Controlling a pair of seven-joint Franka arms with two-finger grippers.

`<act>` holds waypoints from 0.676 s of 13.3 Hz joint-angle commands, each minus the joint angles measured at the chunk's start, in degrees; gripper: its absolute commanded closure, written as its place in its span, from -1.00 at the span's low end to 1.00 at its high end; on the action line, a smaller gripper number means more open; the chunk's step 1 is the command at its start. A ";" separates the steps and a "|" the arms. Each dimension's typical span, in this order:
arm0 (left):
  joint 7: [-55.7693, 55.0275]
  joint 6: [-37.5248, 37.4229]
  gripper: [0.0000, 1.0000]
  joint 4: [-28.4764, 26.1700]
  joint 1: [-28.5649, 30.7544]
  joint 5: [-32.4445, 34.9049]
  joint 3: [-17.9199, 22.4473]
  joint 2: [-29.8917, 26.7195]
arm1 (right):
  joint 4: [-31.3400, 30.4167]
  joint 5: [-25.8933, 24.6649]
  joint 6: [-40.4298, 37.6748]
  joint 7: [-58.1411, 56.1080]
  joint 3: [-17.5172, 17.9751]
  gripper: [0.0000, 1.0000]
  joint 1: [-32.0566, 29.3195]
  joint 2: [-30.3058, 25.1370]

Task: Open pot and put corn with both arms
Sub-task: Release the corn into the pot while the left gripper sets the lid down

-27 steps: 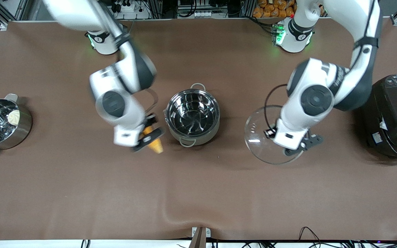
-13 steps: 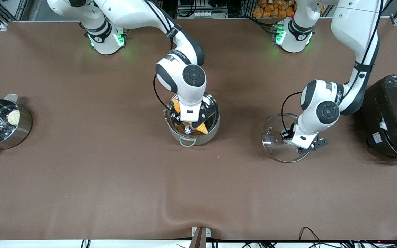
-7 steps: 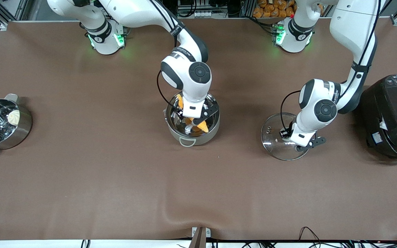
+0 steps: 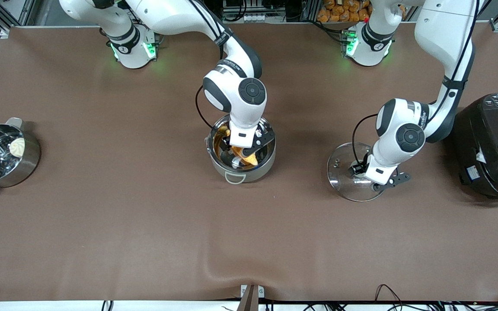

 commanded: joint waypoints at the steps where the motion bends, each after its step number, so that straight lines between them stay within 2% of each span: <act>1: 0.71 -0.86 -1.00 1.66 0.83 0.87 -0.72 -2.81 | 0.67 -0.70 -1.55 1.42 -0.11 -1.00 -0.86 -0.98; 5: 3.59 -5.49 -1.00 5.25 1.01 0.96 -0.11 -8.34 | 1.02 0.00 -8.40 1.69 -1.68 -1.00 -3.76 -5.98; 9: 11.23 -20.42 -1.00 15.18 2.77 0.87 -0.45 -9.59 | 1.02 0.18 -12.70 0.55 -1.60 -1.00 -11.75 -10.90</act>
